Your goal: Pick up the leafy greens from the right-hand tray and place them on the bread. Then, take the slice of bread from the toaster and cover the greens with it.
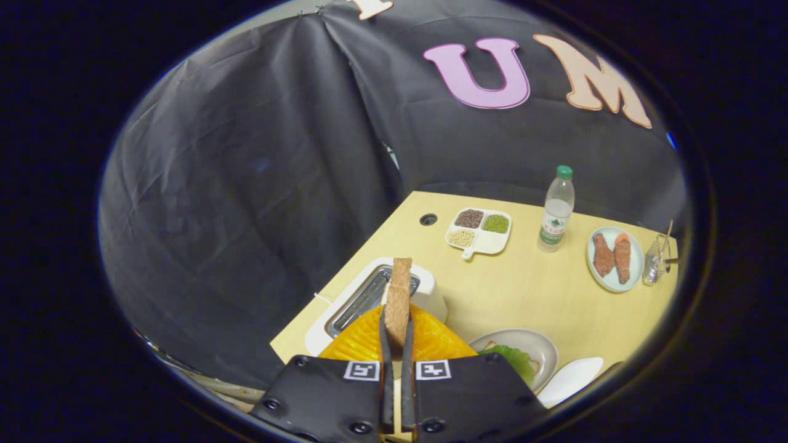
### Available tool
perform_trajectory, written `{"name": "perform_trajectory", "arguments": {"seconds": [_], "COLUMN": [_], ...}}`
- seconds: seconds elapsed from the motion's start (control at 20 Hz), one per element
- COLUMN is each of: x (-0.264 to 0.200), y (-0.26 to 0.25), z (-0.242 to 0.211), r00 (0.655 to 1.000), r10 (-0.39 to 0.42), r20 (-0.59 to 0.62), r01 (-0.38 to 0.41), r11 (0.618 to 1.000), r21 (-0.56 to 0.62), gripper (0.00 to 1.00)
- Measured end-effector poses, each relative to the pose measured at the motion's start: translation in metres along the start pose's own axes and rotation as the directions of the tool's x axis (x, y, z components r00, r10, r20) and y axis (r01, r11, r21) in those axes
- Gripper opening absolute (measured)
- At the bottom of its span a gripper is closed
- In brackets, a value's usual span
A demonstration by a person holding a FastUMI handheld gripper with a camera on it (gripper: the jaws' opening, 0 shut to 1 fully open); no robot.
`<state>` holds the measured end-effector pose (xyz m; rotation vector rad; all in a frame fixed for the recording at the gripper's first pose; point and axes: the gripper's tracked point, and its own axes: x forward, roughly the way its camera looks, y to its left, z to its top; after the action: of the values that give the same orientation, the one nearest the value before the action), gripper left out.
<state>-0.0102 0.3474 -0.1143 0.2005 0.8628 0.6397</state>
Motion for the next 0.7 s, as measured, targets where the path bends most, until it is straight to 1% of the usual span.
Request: {"name": "perform_trajectory", "arguments": {"seconds": [0.25,0.35,0.45,0.7], "x": [-0.006,-0.009,-0.006,-0.002], "y": [-0.031,-0.045,-0.048,-0.076], "z": [-0.011,-0.021,-0.032,-0.056], "r00": [0.999,0.999,0.999,0.997], "r10": [-0.025,-0.052,-0.043,-0.070], "r20": [0.019,0.009,-0.006,-0.034], "r01": [0.024,0.051,0.043,0.073], "r11": [0.999,0.998,0.996,0.991], "r21": [0.045,0.047,0.079,0.115], "gripper": [0.07,0.07,0.07,0.07]}}
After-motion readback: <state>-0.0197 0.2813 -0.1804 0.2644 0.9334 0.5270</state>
